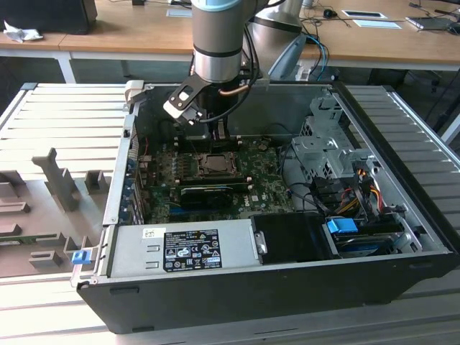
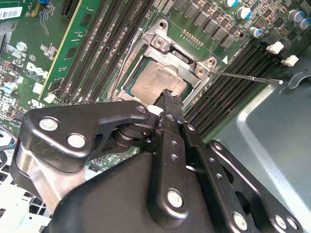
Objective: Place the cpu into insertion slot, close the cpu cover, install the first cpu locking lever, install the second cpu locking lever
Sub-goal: 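Install the first cpu locking lever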
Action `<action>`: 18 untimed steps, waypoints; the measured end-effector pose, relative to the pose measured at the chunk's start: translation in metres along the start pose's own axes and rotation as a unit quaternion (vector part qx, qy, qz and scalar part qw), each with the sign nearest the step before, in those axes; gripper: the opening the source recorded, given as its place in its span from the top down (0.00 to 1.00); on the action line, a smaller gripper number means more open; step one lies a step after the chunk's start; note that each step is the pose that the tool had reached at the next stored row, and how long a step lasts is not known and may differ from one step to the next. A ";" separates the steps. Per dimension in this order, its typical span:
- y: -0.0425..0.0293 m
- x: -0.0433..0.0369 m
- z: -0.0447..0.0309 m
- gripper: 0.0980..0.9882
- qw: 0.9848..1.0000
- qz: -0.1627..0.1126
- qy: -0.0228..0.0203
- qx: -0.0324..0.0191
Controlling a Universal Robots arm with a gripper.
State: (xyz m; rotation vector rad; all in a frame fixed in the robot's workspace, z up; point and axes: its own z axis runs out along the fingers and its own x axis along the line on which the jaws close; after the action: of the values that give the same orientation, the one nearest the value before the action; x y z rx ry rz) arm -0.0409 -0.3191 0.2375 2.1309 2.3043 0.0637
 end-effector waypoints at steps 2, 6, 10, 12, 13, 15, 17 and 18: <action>0.0000 0.0000 -0.0002 0.99 1.000 0.000 0.000 0.000; 0.0000 0.0000 -0.0010 0.99 1.000 0.000 0.000 0.000; 0.0001 0.0001 -0.0022 0.99 1.000 0.000 0.000 0.000; 0.0001 0.0001 -0.0030 0.99 1.000 0.000 0.000 0.000; 0.0001 0.0001 -0.0034 0.99 1.000 0.000 0.000 0.000; 0.0001 0.0001 -0.0047 0.99 1.000 0.000 0.000 0.000; 0.0002 0.0002 -0.0065 0.99 1.000 0.000 0.000 0.000; 0.0002 0.0002 -0.0083 0.99 1.000 0.000 0.000 0.000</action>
State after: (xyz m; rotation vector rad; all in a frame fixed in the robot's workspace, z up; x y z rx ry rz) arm -0.0409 -0.3191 0.2458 2.1310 2.3043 0.0638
